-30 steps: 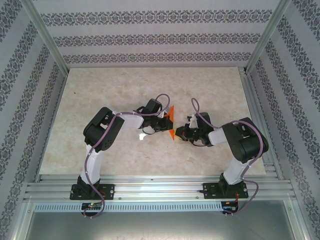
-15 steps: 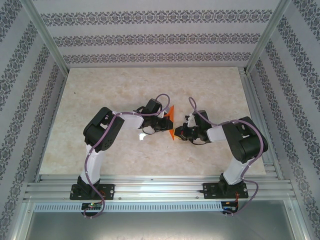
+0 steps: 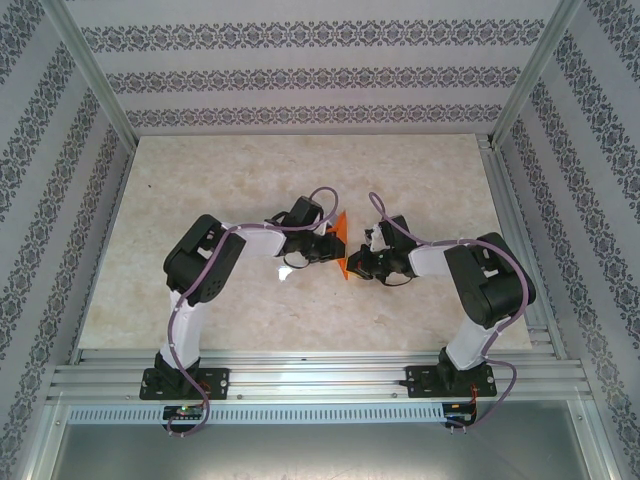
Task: Fold a paper plane with a square sheet of paper (fold left side to right side)
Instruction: Fold the wing for the fifth time at the center of the table.
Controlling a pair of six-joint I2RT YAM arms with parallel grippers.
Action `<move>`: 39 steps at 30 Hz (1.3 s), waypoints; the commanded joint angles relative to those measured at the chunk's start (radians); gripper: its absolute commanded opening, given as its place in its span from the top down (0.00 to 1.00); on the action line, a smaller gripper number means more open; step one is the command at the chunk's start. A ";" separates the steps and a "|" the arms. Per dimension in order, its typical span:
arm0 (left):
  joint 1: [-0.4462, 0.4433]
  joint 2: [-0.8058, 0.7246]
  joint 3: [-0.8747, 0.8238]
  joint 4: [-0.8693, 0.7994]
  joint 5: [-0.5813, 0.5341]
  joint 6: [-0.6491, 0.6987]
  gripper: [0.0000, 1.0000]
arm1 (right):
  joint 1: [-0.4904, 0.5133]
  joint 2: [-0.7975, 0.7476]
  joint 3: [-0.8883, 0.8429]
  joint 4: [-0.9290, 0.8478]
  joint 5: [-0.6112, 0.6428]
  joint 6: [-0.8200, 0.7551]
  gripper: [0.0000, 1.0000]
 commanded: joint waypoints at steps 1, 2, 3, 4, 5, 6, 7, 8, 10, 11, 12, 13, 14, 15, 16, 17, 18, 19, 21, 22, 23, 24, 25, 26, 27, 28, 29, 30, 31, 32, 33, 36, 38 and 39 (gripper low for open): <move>0.051 -0.061 0.027 -0.120 -0.054 0.065 0.79 | 0.042 0.097 -0.034 -0.190 0.175 -0.036 0.97; 0.060 -0.069 0.036 -0.138 -0.056 0.076 0.76 | 0.044 0.097 -0.030 -0.202 0.183 -0.039 0.97; 0.068 -0.076 0.046 -0.154 -0.055 0.087 0.74 | 0.046 0.098 -0.024 -0.211 0.191 -0.044 0.97; 0.077 -0.083 0.058 -0.173 -0.053 0.100 0.71 | 0.048 0.100 -0.020 -0.217 0.195 -0.046 0.97; 0.084 -0.088 0.069 -0.192 -0.054 0.112 0.70 | 0.049 0.102 -0.018 -0.218 0.198 -0.047 0.97; 0.092 -0.094 0.076 -0.210 -0.058 0.122 0.69 | 0.051 0.105 -0.017 -0.219 0.199 -0.046 0.97; 0.099 -0.106 0.079 -0.221 -0.059 0.132 0.68 | 0.052 0.108 -0.015 -0.220 0.199 -0.047 0.97; 0.104 -0.115 0.080 -0.227 -0.060 0.137 0.68 | 0.054 0.110 -0.014 -0.221 0.200 -0.048 0.97; 0.108 -0.132 0.078 -0.227 -0.051 0.147 0.68 | 0.055 0.111 -0.015 -0.219 0.200 -0.047 0.97; 0.108 -0.137 0.079 -0.221 -0.036 0.154 0.68 | 0.056 0.111 -0.015 -0.217 0.199 -0.047 0.97; 0.107 -0.140 0.076 -0.211 -0.021 0.155 0.68 | 0.056 0.111 -0.014 -0.216 0.199 -0.047 0.97; 0.106 -0.144 0.070 -0.194 0.001 0.153 0.68 | 0.056 0.111 -0.014 -0.217 0.200 -0.047 0.97; 0.102 -0.148 0.065 -0.177 0.018 0.154 0.71 | 0.056 0.111 -0.014 -0.216 0.199 -0.047 0.97; 0.097 -0.153 0.061 -0.167 0.032 0.153 0.73 | 0.056 0.111 -0.012 -0.217 0.199 -0.049 0.97; 0.089 -0.160 0.058 -0.151 0.045 0.152 0.77 | 0.056 0.111 -0.012 -0.218 0.199 -0.048 0.97; 0.081 -0.166 0.058 -0.139 0.061 0.152 0.80 | 0.056 0.111 -0.012 -0.216 0.199 -0.047 0.97; 0.074 -0.171 0.063 -0.133 0.069 0.152 0.81 | 0.056 0.111 -0.012 -0.215 0.199 -0.047 0.97; 0.064 -0.170 0.072 -0.134 0.071 0.150 0.81 | 0.056 0.111 -0.012 -0.216 0.200 -0.047 0.97; 0.053 -0.164 0.103 -0.160 0.057 0.159 0.75 | 0.056 0.112 -0.012 -0.216 0.199 -0.049 0.97; 0.048 -0.159 0.118 -0.178 0.039 0.168 0.67 | 0.056 0.112 -0.012 -0.215 0.199 -0.049 0.97; 0.046 -0.149 0.136 -0.199 0.018 0.176 0.61 | 0.057 0.112 -0.011 -0.214 0.199 -0.049 0.97; 0.046 -0.136 0.152 -0.213 0.011 0.184 0.60 | 0.057 0.112 -0.011 -0.213 0.197 -0.049 0.97; 0.046 -0.118 0.176 -0.235 0.005 0.196 0.60 | 0.057 0.112 -0.011 -0.215 0.198 -0.049 0.98; 0.046 -0.097 0.202 -0.257 -0.005 0.202 0.59 | 0.057 0.112 -0.009 -0.214 0.197 -0.050 0.97; 0.046 -0.080 0.221 -0.270 -0.005 0.206 0.59 | 0.057 0.114 -0.008 -0.216 0.196 -0.050 0.98; 0.046 -0.062 0.236 -0.273 0.005 0.208 0.59 | 0.057 0.112 -0.008 -0.216 0.197 -0.051 0.98; 0.044 -0.045 0.250 -0.275 0.014 0.206 0.59 | 0.057 0.112 -0.008 -0.215 0.198 -0.050 0.98; 0.043 -0.032 0.256 -0.276 0.023 0.207 0.60 | 0.057 0.111 -0.008 -0.216 0.197 -0.050 0.98; 0.042 -0.021 0.262 -0.281 0.026 0.209 0.60 | 0.057 0.111 -0.009 -0.217 0.199 -0.049 0.97; 0.042 -0.012 0.269 -0.293 0.018 0.215 0.60 | 0.057 0.110 -0.008 -0.217 0.200 -0.050 0.97; 0.040 -0.007 0.272 -0.303 0.011 0.223 0.59 | 0.057 0.109 -0.008 -0.218 0.200 -0.050 0.98; 0.040 0.002 0.278 -0.339 -0.022 0.242 0.55 | 0.057 0.112 -0.004 -0.223 0.200 -0.051 0.98; 0.040 0.012 0.280 -0.340 -0.023 0.242 0.53 | 0.059 0.114 -0.002 -0.222 0.200 -0.053 0.98; 0.039 0.018 0.280 -0.338 -0.017 0.240 0.53 | 0.059 0.115 -0.001 -0.224 0.201 -0.053 0.98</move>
